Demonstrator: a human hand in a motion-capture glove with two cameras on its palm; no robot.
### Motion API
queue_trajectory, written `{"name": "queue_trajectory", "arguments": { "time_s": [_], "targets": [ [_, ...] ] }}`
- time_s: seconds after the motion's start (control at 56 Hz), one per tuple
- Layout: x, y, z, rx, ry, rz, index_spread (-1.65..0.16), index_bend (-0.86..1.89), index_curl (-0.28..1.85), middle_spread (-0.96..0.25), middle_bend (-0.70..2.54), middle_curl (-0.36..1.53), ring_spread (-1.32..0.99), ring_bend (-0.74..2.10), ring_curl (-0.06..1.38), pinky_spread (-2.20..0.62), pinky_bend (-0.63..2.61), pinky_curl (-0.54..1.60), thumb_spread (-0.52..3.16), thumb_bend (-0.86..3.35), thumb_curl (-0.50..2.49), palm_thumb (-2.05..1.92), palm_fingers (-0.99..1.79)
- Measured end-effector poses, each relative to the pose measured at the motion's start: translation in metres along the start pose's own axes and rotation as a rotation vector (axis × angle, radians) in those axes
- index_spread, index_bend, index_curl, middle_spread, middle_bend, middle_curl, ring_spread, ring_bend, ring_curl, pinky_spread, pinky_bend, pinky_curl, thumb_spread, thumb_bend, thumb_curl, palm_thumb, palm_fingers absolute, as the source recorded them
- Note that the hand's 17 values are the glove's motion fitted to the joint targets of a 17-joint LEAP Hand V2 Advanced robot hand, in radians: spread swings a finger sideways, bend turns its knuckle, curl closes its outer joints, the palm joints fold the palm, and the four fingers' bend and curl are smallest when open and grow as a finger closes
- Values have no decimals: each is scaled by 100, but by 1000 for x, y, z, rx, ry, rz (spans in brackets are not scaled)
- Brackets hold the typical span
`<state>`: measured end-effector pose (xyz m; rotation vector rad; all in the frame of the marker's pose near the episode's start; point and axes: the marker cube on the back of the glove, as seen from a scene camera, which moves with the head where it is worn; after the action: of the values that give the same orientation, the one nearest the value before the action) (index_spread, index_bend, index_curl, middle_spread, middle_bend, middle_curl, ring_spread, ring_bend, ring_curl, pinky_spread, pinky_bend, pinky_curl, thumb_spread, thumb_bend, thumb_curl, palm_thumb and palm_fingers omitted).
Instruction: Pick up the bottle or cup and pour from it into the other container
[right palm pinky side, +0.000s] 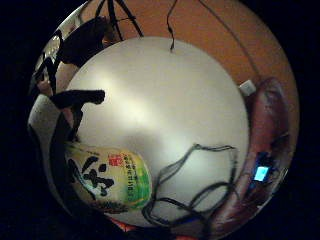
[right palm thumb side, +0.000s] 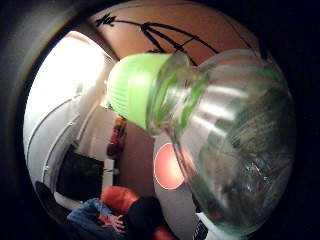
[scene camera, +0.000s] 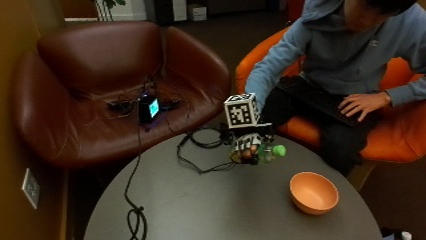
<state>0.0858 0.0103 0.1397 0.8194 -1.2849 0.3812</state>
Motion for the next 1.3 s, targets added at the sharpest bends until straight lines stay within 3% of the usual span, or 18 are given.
{"name": "queue_trajectory", "arguments": {
  "time_s": [0.036, 0.125, 0.375, 0.536, 0.858, 1.304],
  "targets": [
    [-10, -9, -6, 11, 41, -69, -26, 17, 51, -15, 45, 53, -21, 54, 47, -33, 47, 41, 4, -4, 72, 101, 126],
    [-32, -1, -16, -166, 130, -7, -26, 18, 52, -15, 45, 53, -21, 54, 48, -33, 47, 41, 4, -4, 72, 100, 126],
    [-74, -4, -11, -497, 462, -139, -26, 17, 54, -15, 46, 53, -21, 53, 48, -33, 47, 41, 4, -4, 73, 100, 127],
    [-98, -12, -5, -618, 730, -199, -26, 17, 55, -15, 45, 52, -21, 54, 48, -32, 47, 41, 4, -4, 73, 99, 127],
    [-144, -3, 29, -771, 1137, -358, -26, 17, 56, -15, 46, 52, -21, 54, 48, -32, 47, 41, 4, -4, 73, 99, 127],
    [-154, 4, 55, -807, 1288, -383, -26, 17, 57, -15, 46, 52, -21, 54, 48, -32, 48, 41, 4, -4, 73, 98, 127]
  ]
}}
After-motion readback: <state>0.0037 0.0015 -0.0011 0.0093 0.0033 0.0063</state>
